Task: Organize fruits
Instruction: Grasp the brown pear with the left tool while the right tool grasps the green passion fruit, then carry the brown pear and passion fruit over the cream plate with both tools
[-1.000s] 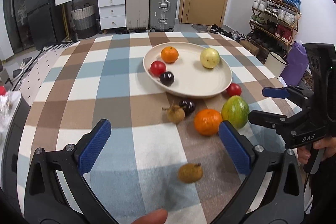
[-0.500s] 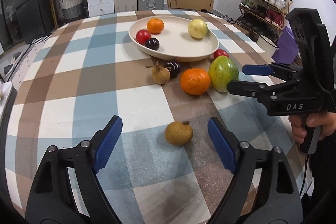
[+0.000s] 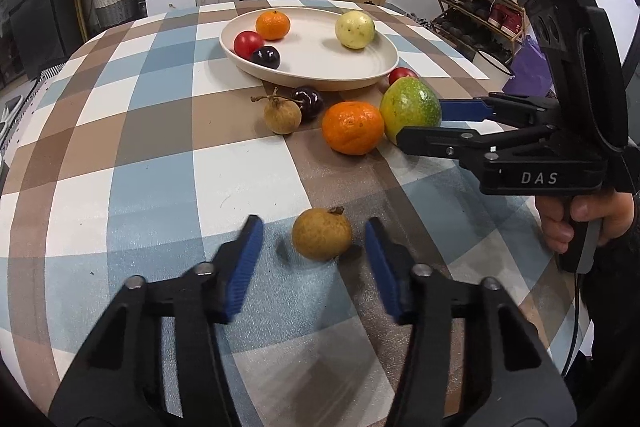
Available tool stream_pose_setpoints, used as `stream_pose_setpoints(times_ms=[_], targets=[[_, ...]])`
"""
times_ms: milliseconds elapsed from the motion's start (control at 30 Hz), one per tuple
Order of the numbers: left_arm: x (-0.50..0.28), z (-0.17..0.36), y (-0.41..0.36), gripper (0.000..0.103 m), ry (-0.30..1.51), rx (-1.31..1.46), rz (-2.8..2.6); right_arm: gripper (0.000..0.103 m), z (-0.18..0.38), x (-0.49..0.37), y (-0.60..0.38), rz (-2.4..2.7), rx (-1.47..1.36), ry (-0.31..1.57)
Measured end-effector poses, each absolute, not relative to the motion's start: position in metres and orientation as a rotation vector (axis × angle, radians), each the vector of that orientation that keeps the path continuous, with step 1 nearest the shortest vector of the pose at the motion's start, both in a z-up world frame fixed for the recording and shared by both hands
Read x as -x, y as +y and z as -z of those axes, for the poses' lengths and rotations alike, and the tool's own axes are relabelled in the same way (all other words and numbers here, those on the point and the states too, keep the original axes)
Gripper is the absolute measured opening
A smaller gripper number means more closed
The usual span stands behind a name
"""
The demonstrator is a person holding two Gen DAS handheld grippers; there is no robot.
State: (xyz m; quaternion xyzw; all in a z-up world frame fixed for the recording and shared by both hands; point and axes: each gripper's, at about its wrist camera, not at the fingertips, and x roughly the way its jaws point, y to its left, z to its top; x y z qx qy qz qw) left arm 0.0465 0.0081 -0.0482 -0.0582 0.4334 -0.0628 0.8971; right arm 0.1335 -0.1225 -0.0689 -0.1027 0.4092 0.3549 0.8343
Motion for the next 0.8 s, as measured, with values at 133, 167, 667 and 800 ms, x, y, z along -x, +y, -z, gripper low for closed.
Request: stream_pose_setpoints(times_ms=[133, 167, 667, 800], targets=[[-0.045, 0.047, 0.010, 0.026, 0.889, 0.135, 0.160, 0.060, 0.069, -0.134, -0.119, -0.758, 0.218, 0.863], [-0.045, 0.046, 0.009, 0.026, 0.882, 0.134, 0.168, 0.059, 0.069, -0.134, -0.119, -0.760, 0.220, 0.862], [-0.048, 0.028, 0.023, 0.026, 0.778, 0.173, 0.115, 0.050, 0.063, -0.129, -0.120, -0.808, 0.210, 0.823], [-0.058, 0.018, 0.020, 0.026, 0.749, 0.160, 0.106, 0.050, 0.056, -0.129, -0.126, -0.820, 0.199, 0.794]])
